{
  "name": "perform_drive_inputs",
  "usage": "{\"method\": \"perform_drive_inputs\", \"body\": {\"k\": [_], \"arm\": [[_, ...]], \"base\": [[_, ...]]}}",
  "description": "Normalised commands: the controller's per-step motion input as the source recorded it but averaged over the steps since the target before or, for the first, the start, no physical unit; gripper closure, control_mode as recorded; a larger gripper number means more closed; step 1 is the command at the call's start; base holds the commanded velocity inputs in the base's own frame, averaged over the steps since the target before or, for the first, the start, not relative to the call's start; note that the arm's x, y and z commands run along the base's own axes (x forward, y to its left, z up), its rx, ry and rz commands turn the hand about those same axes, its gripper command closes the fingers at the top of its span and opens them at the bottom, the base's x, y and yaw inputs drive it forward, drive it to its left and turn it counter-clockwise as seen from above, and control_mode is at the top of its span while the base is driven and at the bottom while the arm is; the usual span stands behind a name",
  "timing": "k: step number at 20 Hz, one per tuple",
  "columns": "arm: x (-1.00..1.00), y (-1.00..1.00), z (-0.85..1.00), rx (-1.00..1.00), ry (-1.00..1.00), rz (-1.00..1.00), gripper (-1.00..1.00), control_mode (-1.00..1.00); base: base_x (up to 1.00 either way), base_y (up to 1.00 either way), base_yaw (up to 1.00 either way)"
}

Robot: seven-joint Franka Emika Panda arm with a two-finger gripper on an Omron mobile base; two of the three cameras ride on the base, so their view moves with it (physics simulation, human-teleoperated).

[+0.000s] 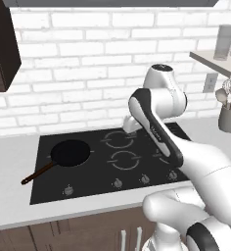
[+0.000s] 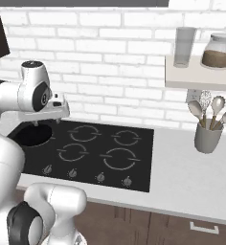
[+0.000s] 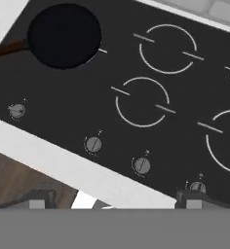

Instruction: Turn off the front left burner of the stove.

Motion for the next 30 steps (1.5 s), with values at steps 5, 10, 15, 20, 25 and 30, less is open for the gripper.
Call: {"method": "perform_drive_inputs", "body": {"k": [5, 10, 15, 20, 25, 30], "arm": [[-0.45, 1.0, -0.34, -0.05, 0.0, 0.52, -1.0, -1.0], [-0.11, 1.0, -0.35, -0.01, 0.01, 0.47, -1.0, -1.0], [-0.08, 1.0, -0.5, -0.1, 0.01, 0.41, -1.0, -1.0], [-0.02, 1.0, -0.53, -0.09, 0.1, 0.41, -1.0, -1.0], [-0.02, 0.43, -0.32, -0.07, 0.23, 0.15, -1.0, -1.0], [0.0, 0.0, -0.41, -0.13, 0.04, 0.03, -1.0, -1.0]], "base": [[0.0, 0.0, 0.0], [0.0, 0.0, 0.0], [0.0, 0.0, 0.0], [0.0, 0.0, 0.0], [0.0, 0.0, 0.0], [0.0, 0.0, 0.0]]}}
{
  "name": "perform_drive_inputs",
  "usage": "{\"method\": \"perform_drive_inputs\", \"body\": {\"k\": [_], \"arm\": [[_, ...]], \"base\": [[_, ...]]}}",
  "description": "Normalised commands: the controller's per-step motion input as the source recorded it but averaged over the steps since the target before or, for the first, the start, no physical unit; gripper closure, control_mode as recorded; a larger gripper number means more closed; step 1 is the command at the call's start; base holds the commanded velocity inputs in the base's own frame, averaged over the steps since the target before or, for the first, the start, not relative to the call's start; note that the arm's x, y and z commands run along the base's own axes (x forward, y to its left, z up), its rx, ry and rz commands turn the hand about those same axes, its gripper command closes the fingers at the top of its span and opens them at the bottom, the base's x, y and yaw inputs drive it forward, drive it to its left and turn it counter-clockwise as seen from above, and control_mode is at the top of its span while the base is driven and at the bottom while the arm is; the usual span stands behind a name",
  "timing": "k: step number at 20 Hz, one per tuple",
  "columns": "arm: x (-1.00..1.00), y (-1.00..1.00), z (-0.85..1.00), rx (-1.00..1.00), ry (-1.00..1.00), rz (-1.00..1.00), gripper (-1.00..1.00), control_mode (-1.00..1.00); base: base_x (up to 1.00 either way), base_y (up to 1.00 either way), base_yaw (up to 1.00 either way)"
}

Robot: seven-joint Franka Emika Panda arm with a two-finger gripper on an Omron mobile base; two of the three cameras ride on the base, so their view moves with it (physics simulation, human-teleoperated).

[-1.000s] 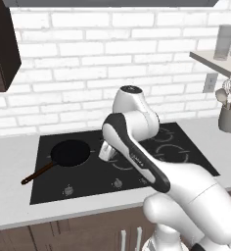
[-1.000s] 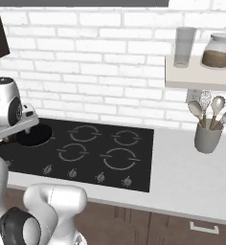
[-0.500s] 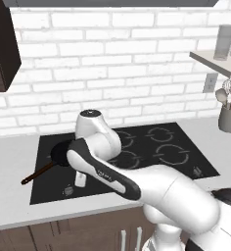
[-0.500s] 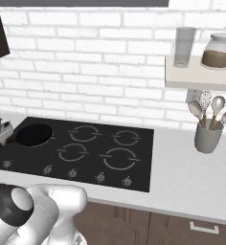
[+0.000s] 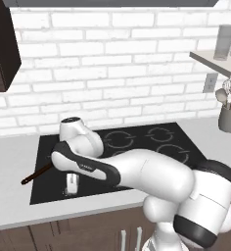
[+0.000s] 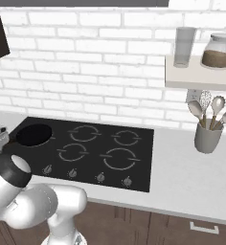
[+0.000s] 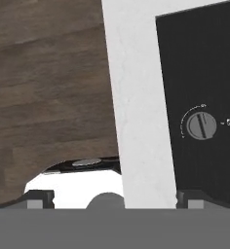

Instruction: Turn off the front left burner of the stove.

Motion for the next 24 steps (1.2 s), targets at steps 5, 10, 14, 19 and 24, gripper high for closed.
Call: {"method": "perform_drive_inputs", "body": {"k": [5, 10, 14, 19, 24], "arm": [[0.0, -0.01, -0.46, -0.09, -0.11, 0.02, -1.0, -1.0], [0.08, 0.0, -0.36, -0.04, -0.11, 0.01, -1.0, -1.0], [0.12, 0.0, -0.24, 0.0, -0.08, 0.02, -1.0, -1.0], [0.19, 0.0, -0.08, 0.0, -0.02, 0.02, -1.0, -1.0], [0.1, 0.0, -0.03, 0.0, -0.03, 0.01, -1.0, -1.0]], "base": [[0.0, 0.0, 0.0], [0.0, 0.0, 0.0], [0.0, 0.0, 0.0], [0.0, 0.0, 0.0], [0.0, 0.0, 0.0]]}}
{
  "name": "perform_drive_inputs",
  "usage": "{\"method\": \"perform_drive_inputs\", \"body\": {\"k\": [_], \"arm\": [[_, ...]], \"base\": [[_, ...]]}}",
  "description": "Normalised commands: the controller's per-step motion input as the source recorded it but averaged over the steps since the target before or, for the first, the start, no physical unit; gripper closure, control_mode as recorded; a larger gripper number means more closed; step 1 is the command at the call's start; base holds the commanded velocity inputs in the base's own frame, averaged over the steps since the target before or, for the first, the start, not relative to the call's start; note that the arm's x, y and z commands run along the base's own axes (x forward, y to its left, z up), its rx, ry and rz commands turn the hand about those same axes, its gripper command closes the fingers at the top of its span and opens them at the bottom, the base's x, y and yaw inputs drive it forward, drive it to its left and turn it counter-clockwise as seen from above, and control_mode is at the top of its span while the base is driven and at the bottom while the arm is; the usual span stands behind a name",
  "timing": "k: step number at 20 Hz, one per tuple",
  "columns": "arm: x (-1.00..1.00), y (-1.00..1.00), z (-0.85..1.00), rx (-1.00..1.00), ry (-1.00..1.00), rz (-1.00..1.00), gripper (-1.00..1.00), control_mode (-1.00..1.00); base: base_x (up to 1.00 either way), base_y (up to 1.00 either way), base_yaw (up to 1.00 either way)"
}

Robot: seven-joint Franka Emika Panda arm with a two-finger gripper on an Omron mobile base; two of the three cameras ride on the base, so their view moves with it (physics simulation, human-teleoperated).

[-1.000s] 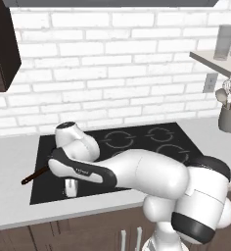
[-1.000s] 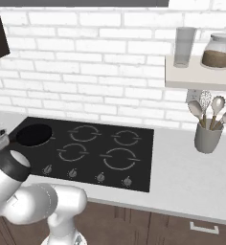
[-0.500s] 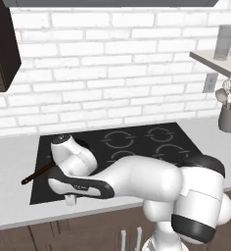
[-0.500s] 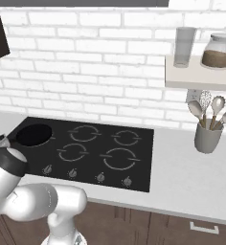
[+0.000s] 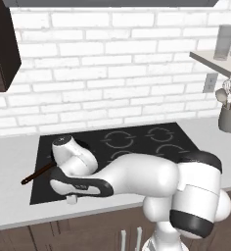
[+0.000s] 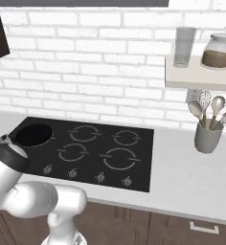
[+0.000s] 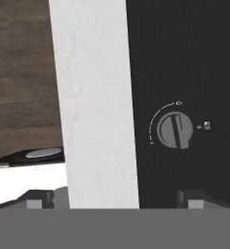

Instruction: Turn off the front left burner of the stove.

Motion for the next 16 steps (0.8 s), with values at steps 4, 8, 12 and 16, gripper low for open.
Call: {"method": "perform_drive_inputs", "body": {"k": [4, 8, 12, 16], "arm": [[0.0, 0.08, -0.1, -0.02, -0.04, 0.0, -1.0, -1.0], [0.06, 0.07, -0.13, 0.0, -0.05, 0.0, -1.0, -1.0], [0.23, 0.08, -0.12, 0.0, -0.04, 0.0, -1.0, -1.0], [0.22, 0.02, -0.04, 0.0, 0.0, 0.0, -1.0, -1.0]], "base": [[0.0, 0.0, 0.0], [0.0, 0.0, 0.0], [0.0, 0.0, 0.0], [0.0, 0.0, 0.0]]}}
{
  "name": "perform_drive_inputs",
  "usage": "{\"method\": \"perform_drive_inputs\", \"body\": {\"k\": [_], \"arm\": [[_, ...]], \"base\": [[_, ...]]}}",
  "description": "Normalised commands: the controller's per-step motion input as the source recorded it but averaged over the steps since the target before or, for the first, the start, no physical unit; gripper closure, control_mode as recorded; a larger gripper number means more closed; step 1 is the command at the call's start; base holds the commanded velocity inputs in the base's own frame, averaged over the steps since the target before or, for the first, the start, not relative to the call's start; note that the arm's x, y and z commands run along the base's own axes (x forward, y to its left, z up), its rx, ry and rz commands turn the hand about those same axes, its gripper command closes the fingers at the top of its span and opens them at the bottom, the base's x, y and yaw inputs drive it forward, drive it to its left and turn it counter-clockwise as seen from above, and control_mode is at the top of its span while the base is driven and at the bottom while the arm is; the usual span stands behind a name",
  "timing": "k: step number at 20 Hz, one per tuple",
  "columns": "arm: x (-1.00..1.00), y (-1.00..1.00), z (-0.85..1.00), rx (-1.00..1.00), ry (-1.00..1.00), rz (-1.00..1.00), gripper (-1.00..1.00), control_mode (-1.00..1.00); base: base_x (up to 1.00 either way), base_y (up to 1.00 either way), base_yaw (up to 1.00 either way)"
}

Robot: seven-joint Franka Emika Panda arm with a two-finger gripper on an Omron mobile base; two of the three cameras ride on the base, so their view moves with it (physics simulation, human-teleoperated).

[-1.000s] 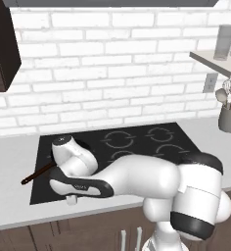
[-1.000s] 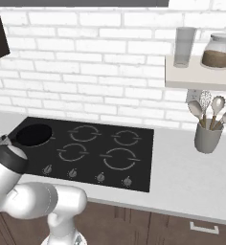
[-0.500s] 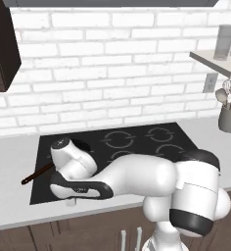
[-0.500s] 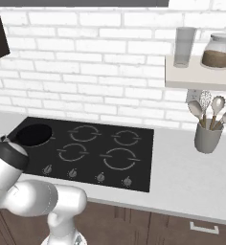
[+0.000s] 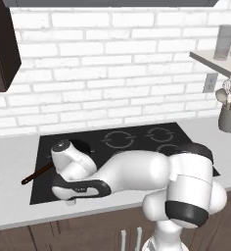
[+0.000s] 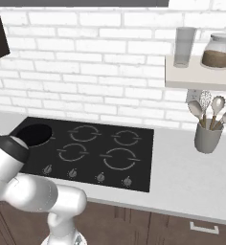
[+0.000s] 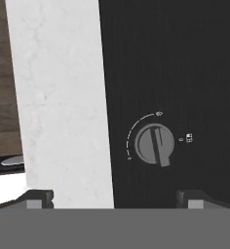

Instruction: Turn off the front left burner of the stove.

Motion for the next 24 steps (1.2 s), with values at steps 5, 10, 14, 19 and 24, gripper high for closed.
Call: {"method": "perform_drive_inputs", "body": {"k": [5, 10, 14, 19, 24], "arm": [[0.14, 0.03, -0.03, 0.0, 0.0, 0.0, -1.0, -1.0], [0.0, 0.11, -0.13, 0.0, 0.0, 0.0, -1.0, -1.0], [0.08, 0.01, -0.1, 0.0, -0.02, 0.0, -1.0, -1.0], [0.18, 0.05, -0.1, 0.0, -0.02, 0.0, -1.0, -1.0], [0.15, 0.1, -0.15, 0.0, -0.01, 0.0, -1.0, -1.0]], "base": [[0.0, 0.0, 0.0], [0.0, 0.0, 0.0], [0.0, 0.0, 0.0], [0.0, 0.0, 0.0], [0.0, 0.0, 0.0]]}}
